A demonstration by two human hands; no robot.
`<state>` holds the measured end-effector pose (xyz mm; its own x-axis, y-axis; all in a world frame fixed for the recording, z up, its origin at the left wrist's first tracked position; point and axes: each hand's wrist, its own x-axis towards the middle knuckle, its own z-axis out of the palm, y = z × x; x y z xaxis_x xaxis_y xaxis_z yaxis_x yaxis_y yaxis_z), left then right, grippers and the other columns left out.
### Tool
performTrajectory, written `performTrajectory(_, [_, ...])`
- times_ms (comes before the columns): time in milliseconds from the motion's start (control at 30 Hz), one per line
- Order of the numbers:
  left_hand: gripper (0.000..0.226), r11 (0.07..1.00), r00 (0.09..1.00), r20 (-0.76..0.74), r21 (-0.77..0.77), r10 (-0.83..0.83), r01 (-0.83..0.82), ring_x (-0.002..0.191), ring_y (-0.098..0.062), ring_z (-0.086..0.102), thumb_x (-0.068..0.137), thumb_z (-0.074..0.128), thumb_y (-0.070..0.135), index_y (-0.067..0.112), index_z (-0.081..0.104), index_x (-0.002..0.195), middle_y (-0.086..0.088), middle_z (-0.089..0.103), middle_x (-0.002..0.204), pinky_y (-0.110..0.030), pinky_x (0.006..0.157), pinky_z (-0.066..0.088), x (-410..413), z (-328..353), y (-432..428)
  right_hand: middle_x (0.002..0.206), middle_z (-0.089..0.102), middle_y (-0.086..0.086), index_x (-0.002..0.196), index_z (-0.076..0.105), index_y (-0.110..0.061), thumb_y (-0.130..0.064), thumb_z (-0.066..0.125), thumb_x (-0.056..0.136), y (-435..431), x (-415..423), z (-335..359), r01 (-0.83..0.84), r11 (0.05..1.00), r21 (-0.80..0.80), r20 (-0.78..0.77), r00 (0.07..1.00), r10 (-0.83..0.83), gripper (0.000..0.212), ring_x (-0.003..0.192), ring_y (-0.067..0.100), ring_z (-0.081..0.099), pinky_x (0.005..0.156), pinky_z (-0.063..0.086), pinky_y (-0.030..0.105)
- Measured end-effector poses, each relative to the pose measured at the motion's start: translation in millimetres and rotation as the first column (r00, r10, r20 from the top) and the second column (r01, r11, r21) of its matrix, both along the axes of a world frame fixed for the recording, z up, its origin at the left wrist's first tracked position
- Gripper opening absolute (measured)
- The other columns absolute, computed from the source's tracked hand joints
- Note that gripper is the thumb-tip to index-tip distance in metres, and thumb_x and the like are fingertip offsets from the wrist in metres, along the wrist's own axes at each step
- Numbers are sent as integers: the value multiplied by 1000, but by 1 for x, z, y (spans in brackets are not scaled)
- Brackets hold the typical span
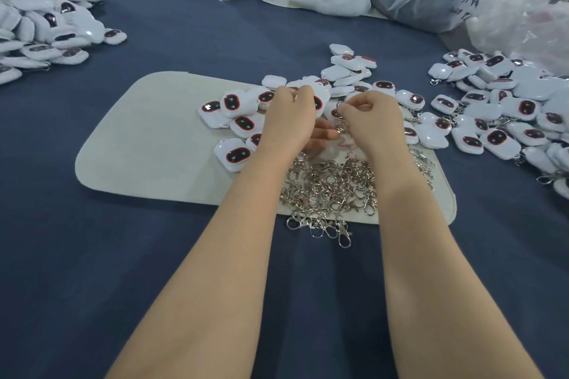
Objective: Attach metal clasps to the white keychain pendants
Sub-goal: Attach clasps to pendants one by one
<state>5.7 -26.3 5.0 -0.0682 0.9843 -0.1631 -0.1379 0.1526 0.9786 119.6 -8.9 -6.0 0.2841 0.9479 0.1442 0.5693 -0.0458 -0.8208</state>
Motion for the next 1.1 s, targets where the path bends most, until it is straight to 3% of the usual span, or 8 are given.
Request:
performTrajectory(133, [12, 997, 984, -175, 77, 27, -14, 79, -26, 70, 97, 35, 18, 12, 42, 104, -16, 63, 100, -41, 73, 59, 2, -10, 5, 80, 59, -7, 90, 62, -17, -20, 58, 87, 1, 1, 0, 21, 999, 37, -82, 997, -18, 6, 78, 13, 55, 70, 42, 23])
performTrajectory(200, [4, 989, 972, -226, 145, 62, -29, 92, -29, 67, 98, 38, 20, 19, 42, 98, -8, 60, 99, -49, 86, 53, 2, -13, 6, 87, 64, -4, 88, 58, -19, -21, 56, 88, 1, 0, 0, 36, 998, 48, -144, 989, -28, 3, 85, 17, 58, 78, 46, 29])
performTrajectory(367, [11, 980, 988, -87, 167, 127, -111, 69, -8, 69, 97, 42, 17, 13, 47, 106, 1, 61, 90, -32, 75, 59, 1, -13, 8, 75, 68, -5, 81, 50, -23, -16, 52, 92, -1, -5, 3, 8, 998, 63, -333, 943, 13, 13, 77, 13, 65, 85, 54, 40])
performTrajectory(600, [22, 971, 988, 10, 184, 153, -153, 56, -8, 67, 95, 40, 4, 19, 43, 111, -1, 57, 92, -22, 61, 57, 0, -9, 4, 74, 61, -3, 82, 57, -22, -14, 53, 93, -3, -11, 5, -67, 993, 97, -250, 964, 89, 14, 73, 14, 59, 80, 54, 37])
performTrajectory(733, [28, 959, 985, -81, 253, 155, -130, 71, -17, 70, 96, 38, 3, 19, 60, 103, 8, 55, 90, -32, 75, 59, -2, -7, 3, 77, 62, -7, 83, 60, -25, -10, 48, 95, -5, -12, 7, -112, 986, 122, -253, 957, 140, 23, 54, -4, 56, 66, 51, 20])
performTrajectory(833, [20, 958, 973, -160, 263, 164, -118, 86, -23, 68, 93, 48, 6, 15, 66, 89, 13, 58, 84, -43, 88, 54, -3, -7, 3, 77, 63, -2, 96, 64, -16, -6, 44, 96, -6, -13, 9, -135, 984, 120, -272, 948, 164, 22, 52, -5, 55, 62, 51, 16])
performTrajectory(967, [5, 954, 946, -289, 295, 149, -60, 82, -18, 61, 88, 64, 20, 16, 67, 86, 2, 64, 81, -44, 87, 52, -2, -7, 0, 78, 66, -1, 99, 64, -12, -5, 48, 94, -8, -14, 11, -151, 978, 147, -314, 930, 191, 18, 54, -5, 58, 57, 47, 12])
performTrajectory(1100, [7, 939, 927, -312, 329, 208, -100, 80, -16, 61, 87, 62, 12, 14, 66, 82, 13, 58, 73, -38, 84, 52, -2, -6, 1, 82, 70, 2, 100, 65, -11, -6, 52, 92, -9, -17, 10, -191, 974, 123, -264, 940, 217, 16, 66, 2, 64, 67, 50, 16])
